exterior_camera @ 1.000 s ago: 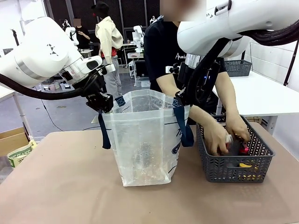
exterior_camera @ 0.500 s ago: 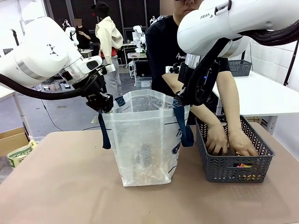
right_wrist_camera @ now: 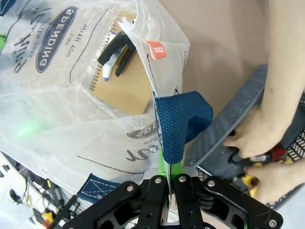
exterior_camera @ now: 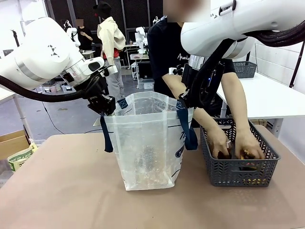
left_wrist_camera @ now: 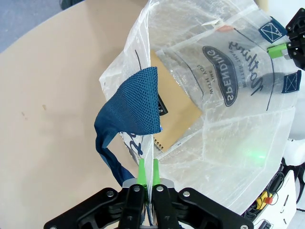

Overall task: Transfer purchased items from the store into the shopping bag.
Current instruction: Move the Reusable shopping bag to the right side of the table.

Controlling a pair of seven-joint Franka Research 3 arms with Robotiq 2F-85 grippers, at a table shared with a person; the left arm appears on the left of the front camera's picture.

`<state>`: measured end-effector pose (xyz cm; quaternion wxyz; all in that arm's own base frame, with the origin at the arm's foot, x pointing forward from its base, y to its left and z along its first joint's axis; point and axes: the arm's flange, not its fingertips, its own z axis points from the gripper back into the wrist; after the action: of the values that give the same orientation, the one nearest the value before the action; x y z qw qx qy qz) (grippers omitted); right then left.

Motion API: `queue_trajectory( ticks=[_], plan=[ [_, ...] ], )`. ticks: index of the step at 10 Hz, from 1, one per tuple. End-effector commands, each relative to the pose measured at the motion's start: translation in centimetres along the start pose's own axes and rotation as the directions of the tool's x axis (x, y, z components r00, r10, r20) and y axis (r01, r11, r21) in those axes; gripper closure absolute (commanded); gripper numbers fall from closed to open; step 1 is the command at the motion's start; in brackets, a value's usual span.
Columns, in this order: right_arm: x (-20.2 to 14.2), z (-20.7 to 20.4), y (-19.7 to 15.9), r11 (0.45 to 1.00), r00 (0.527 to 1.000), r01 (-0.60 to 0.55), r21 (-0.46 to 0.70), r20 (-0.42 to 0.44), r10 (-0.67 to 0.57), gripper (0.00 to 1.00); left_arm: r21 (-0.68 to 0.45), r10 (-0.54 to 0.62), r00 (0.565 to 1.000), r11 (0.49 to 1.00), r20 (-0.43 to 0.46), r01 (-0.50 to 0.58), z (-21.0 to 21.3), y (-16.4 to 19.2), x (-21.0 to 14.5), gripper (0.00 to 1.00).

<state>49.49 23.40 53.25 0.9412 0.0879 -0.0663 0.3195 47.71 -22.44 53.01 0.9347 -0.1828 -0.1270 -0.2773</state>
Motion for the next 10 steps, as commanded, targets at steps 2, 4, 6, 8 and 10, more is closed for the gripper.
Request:
queue_trajectory(
  ticks=[2,4,6,8,10],
  plan=[
    [-0.04,-0.03,-0.09,1.0,1.0,0.002,0.0,-0.001,-0.002,1.0,0.007,0.001,1.0,1.0,0.005,-0.001,0.14,0.02,0.06,1.0],
    [-0.04,-0.03,-0.09,1.0,1.0,0.002,0.0,-0.001,-0.002,1.0,0.007,0.001,1.0,1.0,0.005,-0.001,0.14,0.02,0.06,1.0],
    [-0.04,-0.03,-0.09,1.0,1.0,0.002,0.0,-0.001,-0.002,1.0,0.007,0.001,1.0,1.0,0.005,-0.001,0.14,0.02,0.06,1.0],
    [-0.04,-0.03,-0.09,1.0,1.0,0.002,0.0,-0.001,-0.002,1.0,0.007,0.001,1.0,1.0,0.005,-0.001,0.14,0.02,0.06,1.0],
    [-0.04,-0.03,-0.09,1.0,1.0,0.002,0.0,-0.001,-0.002,1.0,0.007,0.001,1.0,1.0,0.005,-0.001,0.14,0.02,0.06,1.0]
  ],
)
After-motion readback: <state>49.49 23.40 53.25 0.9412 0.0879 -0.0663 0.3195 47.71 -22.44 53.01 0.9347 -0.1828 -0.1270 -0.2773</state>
